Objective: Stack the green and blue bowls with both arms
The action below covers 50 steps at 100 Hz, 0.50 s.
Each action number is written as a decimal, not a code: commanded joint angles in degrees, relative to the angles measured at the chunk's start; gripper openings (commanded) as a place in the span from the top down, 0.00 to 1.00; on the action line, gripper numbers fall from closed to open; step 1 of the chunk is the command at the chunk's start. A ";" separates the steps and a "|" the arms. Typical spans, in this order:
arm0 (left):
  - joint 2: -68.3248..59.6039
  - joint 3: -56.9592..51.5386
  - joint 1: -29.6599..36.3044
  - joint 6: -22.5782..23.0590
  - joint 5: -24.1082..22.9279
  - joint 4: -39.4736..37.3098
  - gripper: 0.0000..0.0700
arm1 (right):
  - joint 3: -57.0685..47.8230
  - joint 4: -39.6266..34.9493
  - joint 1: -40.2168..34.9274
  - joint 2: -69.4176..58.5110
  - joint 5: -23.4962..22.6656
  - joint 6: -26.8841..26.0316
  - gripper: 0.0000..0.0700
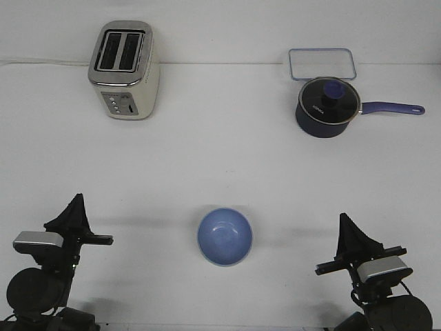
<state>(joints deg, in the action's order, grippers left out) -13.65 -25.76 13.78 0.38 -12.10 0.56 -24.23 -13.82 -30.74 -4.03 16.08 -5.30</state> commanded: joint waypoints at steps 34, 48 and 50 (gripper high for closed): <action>0.92 0.28 -1.53 0.20 0.92 -0.68 0.98 | -0.20 0.55 -0.42 0.28 -0.15 0.46 1.00; 3.87 5.90 -7.19 0.26 11.26 -1.14 0.98 | -0.20 0.55 -0.42 0.28 -0.15 0.44 1.00; 4.33 6.64 -7.63 0.20 11.45 -1.20 0.98 | -0.20 0.55 -0.42 0.28 -0.15 0.44 1.00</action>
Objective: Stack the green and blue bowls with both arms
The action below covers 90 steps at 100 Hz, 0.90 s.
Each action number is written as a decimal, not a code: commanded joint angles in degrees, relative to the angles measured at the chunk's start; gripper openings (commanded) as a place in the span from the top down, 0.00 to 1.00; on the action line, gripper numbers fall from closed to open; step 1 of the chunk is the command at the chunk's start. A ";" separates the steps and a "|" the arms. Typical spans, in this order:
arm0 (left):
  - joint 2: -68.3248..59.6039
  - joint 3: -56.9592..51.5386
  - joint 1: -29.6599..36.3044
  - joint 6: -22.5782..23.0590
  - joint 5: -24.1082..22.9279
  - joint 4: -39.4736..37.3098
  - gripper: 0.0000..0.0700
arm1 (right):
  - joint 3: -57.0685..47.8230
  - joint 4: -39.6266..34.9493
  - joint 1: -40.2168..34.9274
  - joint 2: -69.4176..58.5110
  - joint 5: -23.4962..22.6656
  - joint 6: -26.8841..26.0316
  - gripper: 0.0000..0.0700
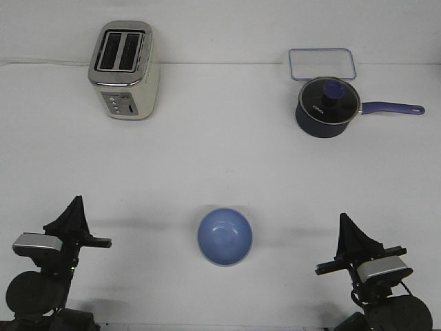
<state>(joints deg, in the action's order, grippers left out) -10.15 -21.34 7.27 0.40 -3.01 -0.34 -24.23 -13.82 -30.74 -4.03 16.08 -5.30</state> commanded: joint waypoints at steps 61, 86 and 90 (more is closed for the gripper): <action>9.97 20.57 -5.38 -4.24 3.21 -10.60 0.98 | -0.20 0.57 -0.42 0.31 -0.13 0.46 1.00; 9.90 20.55 -5.38 -4.33 3.21 -10.25 0.98 | -0.20 0.57 -0.42 0.31 -0.15 0.46 1.00; 9.90 20.55 -5.38 -4.33 3.21 -10.25 0.98 | -0.20 0.57 -0.42 0.28 -0.15 0.46 1.00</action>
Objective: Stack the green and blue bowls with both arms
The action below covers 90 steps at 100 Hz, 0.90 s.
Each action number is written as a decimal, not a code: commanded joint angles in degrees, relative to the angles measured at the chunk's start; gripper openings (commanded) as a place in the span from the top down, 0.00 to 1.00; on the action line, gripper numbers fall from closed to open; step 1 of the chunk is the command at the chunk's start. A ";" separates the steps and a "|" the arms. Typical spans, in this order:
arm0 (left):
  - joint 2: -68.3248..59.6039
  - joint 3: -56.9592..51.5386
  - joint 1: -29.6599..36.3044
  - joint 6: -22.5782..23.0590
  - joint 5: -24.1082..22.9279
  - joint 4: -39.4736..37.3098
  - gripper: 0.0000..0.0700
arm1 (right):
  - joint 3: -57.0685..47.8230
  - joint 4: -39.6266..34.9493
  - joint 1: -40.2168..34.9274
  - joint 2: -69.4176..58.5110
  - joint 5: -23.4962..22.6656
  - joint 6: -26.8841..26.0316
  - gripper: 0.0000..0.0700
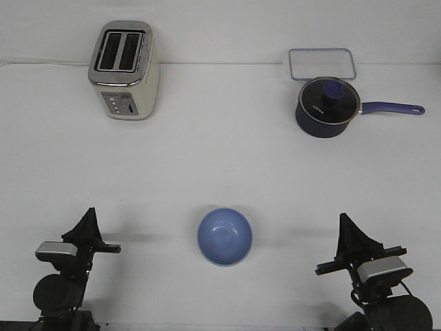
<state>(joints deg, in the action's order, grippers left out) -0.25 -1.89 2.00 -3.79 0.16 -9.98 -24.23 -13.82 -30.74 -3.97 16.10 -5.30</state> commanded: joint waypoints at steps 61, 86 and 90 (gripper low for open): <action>0.00 1.09 -0.11 -0.13 0.04 -0.57 0.98 | -0.20 0.52 -0.42 0.24 0.09 1.27 1.00; 0.00 1.09 -0.11 -0.13 0.07 -0.57 0.98 | 3.21 1.75 8.61 0.28 -0.02 11.93 1.00; 0.00 1.09 -0.11 -0.13 0.04 -0.57 0.98 | 4.44 1.79 11.26 0.28 -0.68 12.46 1.00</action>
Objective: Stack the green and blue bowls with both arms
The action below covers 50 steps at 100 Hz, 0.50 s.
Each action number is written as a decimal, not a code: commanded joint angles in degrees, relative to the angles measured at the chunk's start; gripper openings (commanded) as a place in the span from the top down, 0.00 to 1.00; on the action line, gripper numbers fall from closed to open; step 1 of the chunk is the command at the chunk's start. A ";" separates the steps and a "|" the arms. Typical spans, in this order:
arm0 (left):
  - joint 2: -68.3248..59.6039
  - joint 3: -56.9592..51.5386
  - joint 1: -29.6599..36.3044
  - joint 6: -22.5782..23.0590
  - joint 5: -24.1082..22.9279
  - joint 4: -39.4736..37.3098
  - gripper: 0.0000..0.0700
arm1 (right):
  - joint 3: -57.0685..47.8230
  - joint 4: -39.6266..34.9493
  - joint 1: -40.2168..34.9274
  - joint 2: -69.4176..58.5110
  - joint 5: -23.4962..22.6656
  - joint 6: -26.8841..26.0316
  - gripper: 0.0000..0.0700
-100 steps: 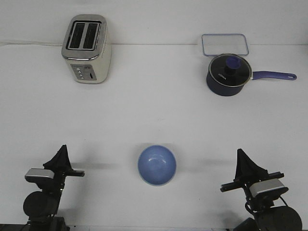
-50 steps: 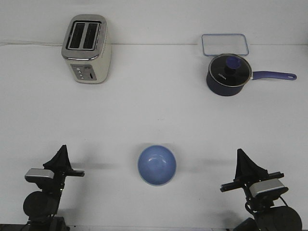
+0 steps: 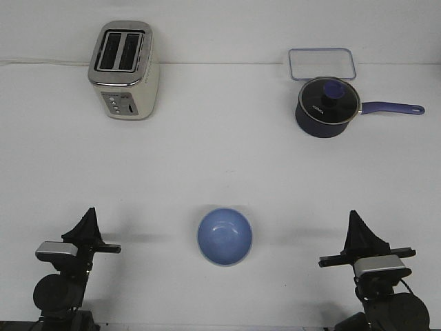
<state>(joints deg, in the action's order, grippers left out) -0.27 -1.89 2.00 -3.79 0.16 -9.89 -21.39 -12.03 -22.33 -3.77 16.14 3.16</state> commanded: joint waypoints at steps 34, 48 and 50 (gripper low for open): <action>0.02 1.09 -0.11 -0.13 0.04 -0.66 0.98 | 14.03 2.32 18.40 3.56 -10.95 8.46 1.00; 0.04 1.09 -0.11 -0.13 0.04 -0.61 0.98 | 18.51 6.05 19.96 3.69 -12.28 9.42 1.00; 0.04 1.09 -0.11 -0.13 0.04 -0.63 0.98 | 18.93 6.03 20.00 3.69 -12.28 9.49 1.00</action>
<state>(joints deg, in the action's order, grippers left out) -0.32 -1.89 2.00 -3.79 0.16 -9.78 -3.31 -6.87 -2.48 -0.12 4.08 11.57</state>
